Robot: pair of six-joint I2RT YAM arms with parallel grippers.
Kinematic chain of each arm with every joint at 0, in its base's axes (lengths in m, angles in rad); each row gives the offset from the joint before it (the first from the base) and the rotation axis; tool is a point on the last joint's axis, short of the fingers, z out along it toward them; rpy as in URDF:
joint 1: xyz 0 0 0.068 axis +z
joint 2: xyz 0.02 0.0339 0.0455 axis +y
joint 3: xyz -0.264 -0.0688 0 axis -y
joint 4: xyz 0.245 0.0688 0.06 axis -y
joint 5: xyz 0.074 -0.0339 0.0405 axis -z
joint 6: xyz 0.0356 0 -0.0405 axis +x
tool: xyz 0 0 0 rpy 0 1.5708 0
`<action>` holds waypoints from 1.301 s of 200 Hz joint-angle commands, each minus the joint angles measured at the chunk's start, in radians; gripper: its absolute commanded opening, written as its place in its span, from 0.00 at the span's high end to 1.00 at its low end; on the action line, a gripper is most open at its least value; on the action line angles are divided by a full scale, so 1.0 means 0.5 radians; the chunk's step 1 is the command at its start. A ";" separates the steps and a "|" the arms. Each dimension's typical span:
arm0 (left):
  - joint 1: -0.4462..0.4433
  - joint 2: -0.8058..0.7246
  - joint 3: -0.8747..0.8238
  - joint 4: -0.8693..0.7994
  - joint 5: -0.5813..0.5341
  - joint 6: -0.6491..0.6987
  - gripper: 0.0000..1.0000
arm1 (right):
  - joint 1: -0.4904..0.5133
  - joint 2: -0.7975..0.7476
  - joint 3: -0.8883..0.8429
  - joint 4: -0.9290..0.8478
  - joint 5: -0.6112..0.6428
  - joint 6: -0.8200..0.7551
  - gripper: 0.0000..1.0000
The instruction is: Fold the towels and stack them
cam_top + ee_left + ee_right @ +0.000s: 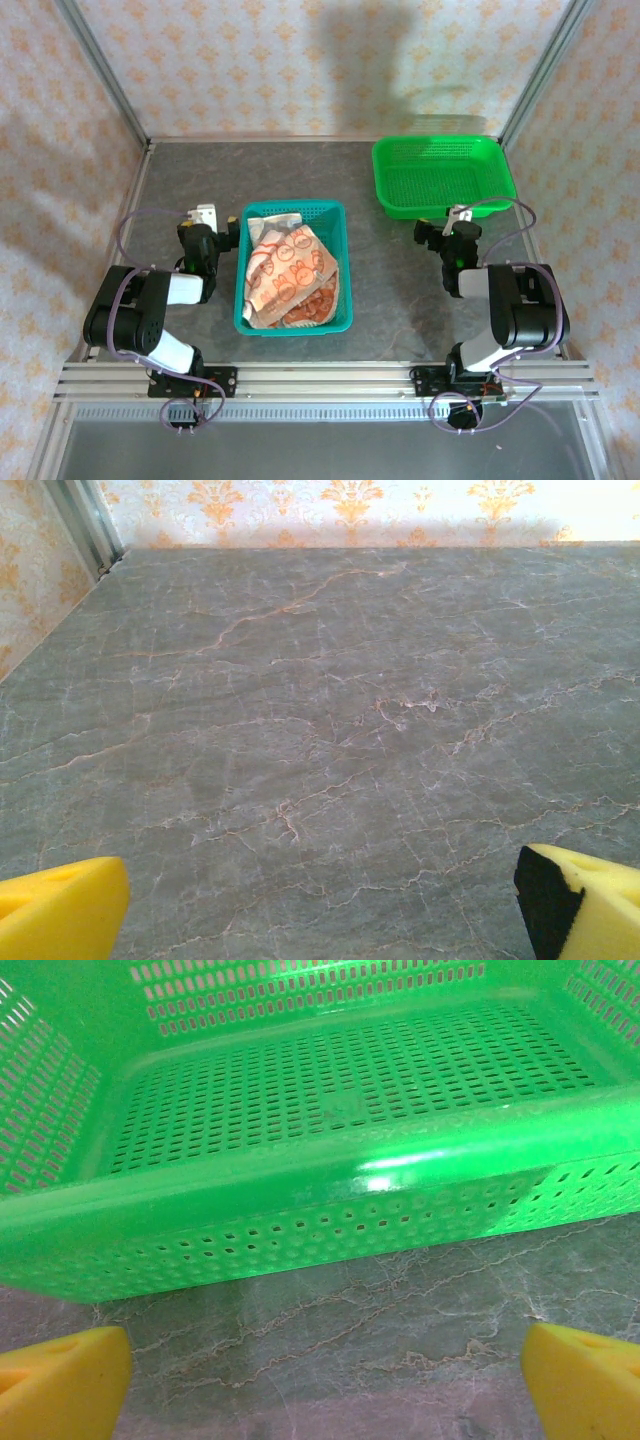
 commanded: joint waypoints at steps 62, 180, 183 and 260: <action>0.035 -0.179 0.009 -0.098 -0.149 -0.077 0.00 | -0.010 -0.161 0.133 -0.296 0.252 0.102 0.01; -0.002 -0.961 1.043 -2.583 0.187 -1.033 0.01 | -0.015 -1.092 0.563 -1.595 0.306 0.899 0.01; -0.017 -0.964 1.046 -2.603 0.204 -1.059 0.01 | -0.014 -1.096 0.569 -1.613 0.279 0.908 0.01; -0.995 -0.782 1.214 -3.123 0.100 -1.345 0.23 | 0.204 -1.269 0.580 -1.853 0.180 1.001 0.01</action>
